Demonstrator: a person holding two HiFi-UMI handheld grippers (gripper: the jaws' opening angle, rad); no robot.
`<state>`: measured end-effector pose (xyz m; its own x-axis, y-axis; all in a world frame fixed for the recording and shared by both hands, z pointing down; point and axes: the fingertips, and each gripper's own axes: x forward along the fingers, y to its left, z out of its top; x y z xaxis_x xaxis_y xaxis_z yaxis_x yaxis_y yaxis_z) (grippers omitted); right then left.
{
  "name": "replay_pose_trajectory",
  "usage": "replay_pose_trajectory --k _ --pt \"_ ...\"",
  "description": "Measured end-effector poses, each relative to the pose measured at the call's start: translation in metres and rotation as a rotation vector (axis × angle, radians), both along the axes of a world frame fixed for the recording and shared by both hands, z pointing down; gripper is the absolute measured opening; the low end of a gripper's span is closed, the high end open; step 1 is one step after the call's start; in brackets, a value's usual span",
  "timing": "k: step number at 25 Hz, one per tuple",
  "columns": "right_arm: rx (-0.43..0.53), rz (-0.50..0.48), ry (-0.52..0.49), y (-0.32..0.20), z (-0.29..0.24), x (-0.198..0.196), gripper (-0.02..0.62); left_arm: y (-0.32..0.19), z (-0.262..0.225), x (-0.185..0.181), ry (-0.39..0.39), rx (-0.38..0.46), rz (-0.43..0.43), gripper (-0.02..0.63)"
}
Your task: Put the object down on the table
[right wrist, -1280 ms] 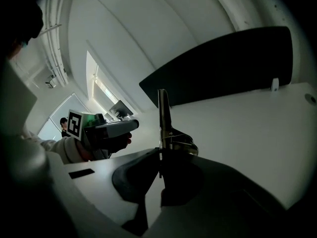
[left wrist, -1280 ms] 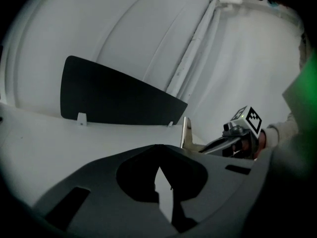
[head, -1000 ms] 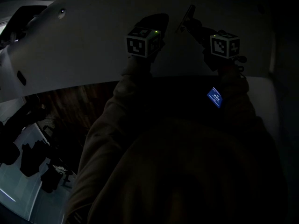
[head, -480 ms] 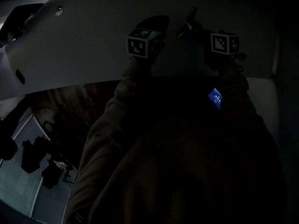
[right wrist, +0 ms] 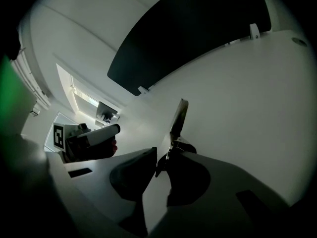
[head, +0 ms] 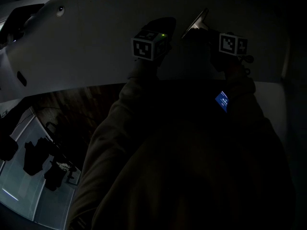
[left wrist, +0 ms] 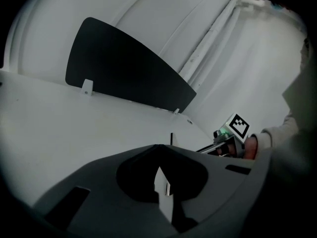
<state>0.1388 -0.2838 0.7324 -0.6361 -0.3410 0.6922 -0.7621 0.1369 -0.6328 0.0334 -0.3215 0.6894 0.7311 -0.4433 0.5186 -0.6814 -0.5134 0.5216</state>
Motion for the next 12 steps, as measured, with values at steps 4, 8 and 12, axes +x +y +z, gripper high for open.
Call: replay_pose_trajectory --k 4,8,12 --pt "0.005 -0.031 0.031 -0.005 0.001 -0.003 0.05 -0.008 -0.004 -0.003 0.008 0.008 -0.013 -0.005" --pt "0.005 -0.049 0.04 -0.006 0.005 -0.005 0.153 -0.008 -0.003 -0.003 0.014 0.012 -0.01 -0.005" --pt "0.025 -0.05 0.092 -0.006 0.004 0.005 0.206 -0.006 -0.004 -0.001 0.013 0.01 0.0 -0.006"
